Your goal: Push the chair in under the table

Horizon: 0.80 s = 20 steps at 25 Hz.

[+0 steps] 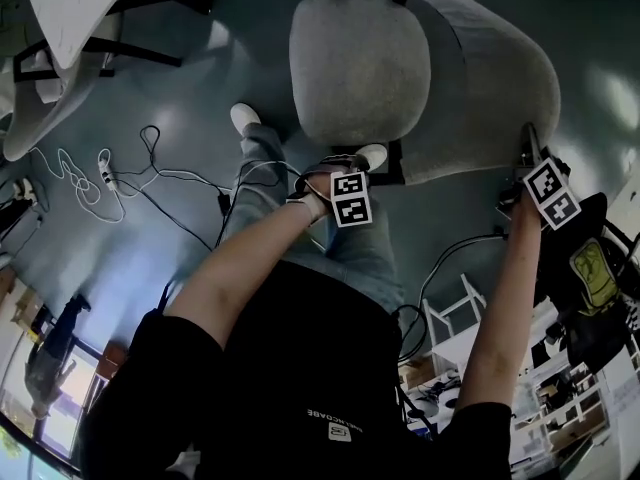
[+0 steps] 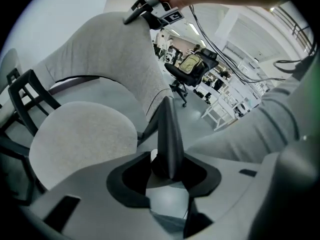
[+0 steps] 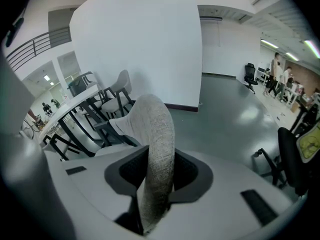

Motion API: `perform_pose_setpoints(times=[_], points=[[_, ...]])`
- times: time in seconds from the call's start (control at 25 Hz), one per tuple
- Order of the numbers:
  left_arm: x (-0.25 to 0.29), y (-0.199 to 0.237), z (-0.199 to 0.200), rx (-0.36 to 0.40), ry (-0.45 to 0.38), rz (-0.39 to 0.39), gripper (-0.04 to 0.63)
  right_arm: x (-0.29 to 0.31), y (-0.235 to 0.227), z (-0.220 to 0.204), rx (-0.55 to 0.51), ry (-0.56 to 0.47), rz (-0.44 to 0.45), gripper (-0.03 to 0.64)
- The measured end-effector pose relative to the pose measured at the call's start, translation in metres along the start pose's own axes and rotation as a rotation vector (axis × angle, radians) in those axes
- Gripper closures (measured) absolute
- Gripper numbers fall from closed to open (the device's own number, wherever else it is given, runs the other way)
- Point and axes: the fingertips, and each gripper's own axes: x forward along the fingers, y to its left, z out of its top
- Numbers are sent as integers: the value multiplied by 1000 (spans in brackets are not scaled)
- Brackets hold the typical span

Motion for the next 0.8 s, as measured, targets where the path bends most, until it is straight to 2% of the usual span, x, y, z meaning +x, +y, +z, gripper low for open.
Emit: perform_pose_setpoints(times=[0.36,0.8], points=[[-37,30,-52,48,33,43,447,-4,46,-16,-3,43,-15,499],[-87,75,-119,109,90,30,449,-5,108,-35,36,80,-60,497]])
